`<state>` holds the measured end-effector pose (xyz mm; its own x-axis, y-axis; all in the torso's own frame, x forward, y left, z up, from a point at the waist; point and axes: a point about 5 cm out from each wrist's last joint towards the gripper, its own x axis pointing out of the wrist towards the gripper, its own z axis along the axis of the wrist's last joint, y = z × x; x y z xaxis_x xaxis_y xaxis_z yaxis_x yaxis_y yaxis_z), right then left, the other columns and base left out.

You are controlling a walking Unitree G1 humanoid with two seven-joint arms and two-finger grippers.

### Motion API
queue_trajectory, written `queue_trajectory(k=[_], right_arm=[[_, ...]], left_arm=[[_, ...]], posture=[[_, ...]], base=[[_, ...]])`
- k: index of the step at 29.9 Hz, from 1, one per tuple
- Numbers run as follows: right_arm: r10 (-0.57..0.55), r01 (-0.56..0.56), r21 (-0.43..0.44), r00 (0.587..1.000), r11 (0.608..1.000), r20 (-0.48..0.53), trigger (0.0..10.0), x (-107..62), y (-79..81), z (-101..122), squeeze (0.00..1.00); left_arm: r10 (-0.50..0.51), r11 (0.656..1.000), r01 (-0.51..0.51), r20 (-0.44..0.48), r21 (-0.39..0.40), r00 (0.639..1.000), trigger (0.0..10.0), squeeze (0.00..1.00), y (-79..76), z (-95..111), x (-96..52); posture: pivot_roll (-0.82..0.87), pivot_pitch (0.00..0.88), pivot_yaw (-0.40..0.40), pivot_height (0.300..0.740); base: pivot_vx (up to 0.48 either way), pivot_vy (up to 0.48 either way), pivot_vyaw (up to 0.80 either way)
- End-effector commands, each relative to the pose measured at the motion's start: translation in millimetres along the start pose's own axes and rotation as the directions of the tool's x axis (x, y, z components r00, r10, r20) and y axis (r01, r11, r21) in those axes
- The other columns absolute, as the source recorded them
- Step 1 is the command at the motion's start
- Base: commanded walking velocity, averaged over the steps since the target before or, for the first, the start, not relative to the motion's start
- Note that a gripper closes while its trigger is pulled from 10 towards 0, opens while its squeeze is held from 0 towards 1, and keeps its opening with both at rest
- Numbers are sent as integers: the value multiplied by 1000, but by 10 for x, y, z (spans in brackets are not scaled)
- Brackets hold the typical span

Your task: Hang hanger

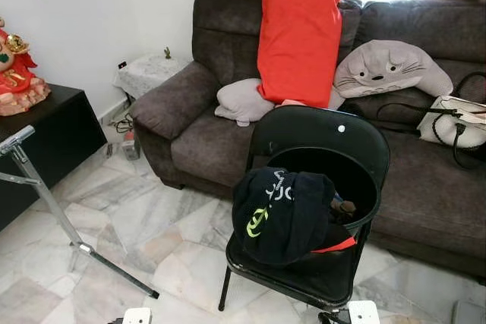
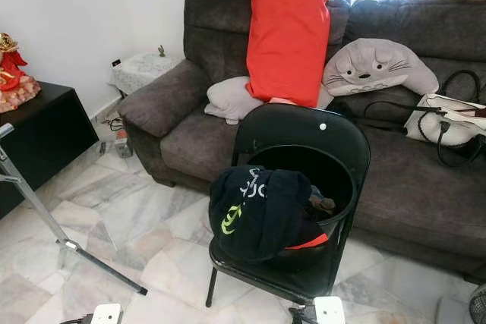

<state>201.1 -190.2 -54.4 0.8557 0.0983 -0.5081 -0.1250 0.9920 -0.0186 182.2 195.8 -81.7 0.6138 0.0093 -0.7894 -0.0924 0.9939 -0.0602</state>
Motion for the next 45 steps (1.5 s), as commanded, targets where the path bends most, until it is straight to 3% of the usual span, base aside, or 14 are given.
queue_trajectory(k=[1, 8, 12, 24, 25, 27, 28, 29, 30, 35, 36, 40, 41, 45], right_arm=[[135, -119, -80, 961, 990, 241, 10000, 81, 188, 435, 0], [190, -179, -96, 974, 979, 122, 10000, 29, 46, 196, 0], [263, -230, -150, 927, 962, 267, 10000, 14, 177, 453, 0], [359, -306, -194, 852, 932, 382, 10000, 47, 317, 855, 0], [344, -292, -188, 851, 938, 396, 706, 45, 292, 939, 0], [326, -279, -170, 851, 945, 412, 0, 65, 243, 1055, 0], [320, -275, -166, 852, 947, 415, 0, 70, 228, 1086, 0], [307, -266, -155, 858, 952, 413, 6745, 77, 209, 1122, 0], [302, -262, -151, 862, 953, 408, 10000, 85, 200, 1131, 0], [289, -252, -144, 874, 957, 391, 9137, 77, 203, 1124, 0], [284, -253, -130, 876, 959, 391, 0, 71, 211, 1117, 0], [266, -253, -86, 887, 964, 377, 0, 60, 236, 1091, 0], [262, -251, -79, 894, 965, 364, 10000, 62, 253, 1065, 0], [187, -206, 14, 914, 978, 361, 10000, 64, 236, 993, 0]], left_arm=[[11, 1000, -11, -8, -10, 1000, 10000, 0, 39, -21, -9], [9, 1000, -9, -5, -7, 1000, 10000, 0, 44, -20, -10], [10, 1000, -10, -6, -5, 1000, 10000, 0, 50, -28, -13], [11, 1000, -11, -4, 5, 1000, 10000, 0, 60, -19, -14], [13, 1000, -13, -3, 0, 1000, 10000, 0, 60, -19, -13], [16, 1000, -16, -2, -3, 1000, 10000, 0, 61, -16, -13], [17, 1000, -17, -2, -4, 1000, 10000, 0, 61, -15, -13], [18, 1000, -18, -4, 3, 1000, 10000, 0, 64, -13, -12], [18, 1000, -18, -4, 5, 1000, 10000, 0, 64, -11, -11], [22, 1000, -22, -6, 4, 1000, 10000, 0, 66, -7, -10], [22, 1000, -22, -6, 5, 1000, 10000, 0, 67, -6, -10], [23, 1000, -23, -5, 9, 1000, 10000, 0, 70, -2, -10], [23, 1000, -23, -4, 10, 1000, 10000, 0, 71, 2, -9], [21, 1000, -21, -3, 14, 1000, 10000, 0, 71, 6, -9]], posture=[[-90, 0, 42, 740], [-92, 0, 39, 740], [-91, 0, 36, 740], [-90, 0, 43, 740], [-90, 0, 43, 740], [-83, 0, 41, 740], [-83, 0, 41, 740], [-82, 0, 42, 740], [-81, 0, 44, 740], [-78, 0, 44, 740], [-73, 0, 46, 740], [-76, 0, 47, 740], [-77, 0, 48, 740], [-77, 0, 47, 740]], base=[[0, 0, 0], [0, 0, 0], [0, 0, 0], [0, 0, 0], [0, 0, 0], [0, 0, 0], [0, 0, 0], [0, 0, 0], [0, 0, 0], [0, 0, 0], [0, 0, 0], [0, 0, 0], [0, 0, 0], [0, 0, 0]])
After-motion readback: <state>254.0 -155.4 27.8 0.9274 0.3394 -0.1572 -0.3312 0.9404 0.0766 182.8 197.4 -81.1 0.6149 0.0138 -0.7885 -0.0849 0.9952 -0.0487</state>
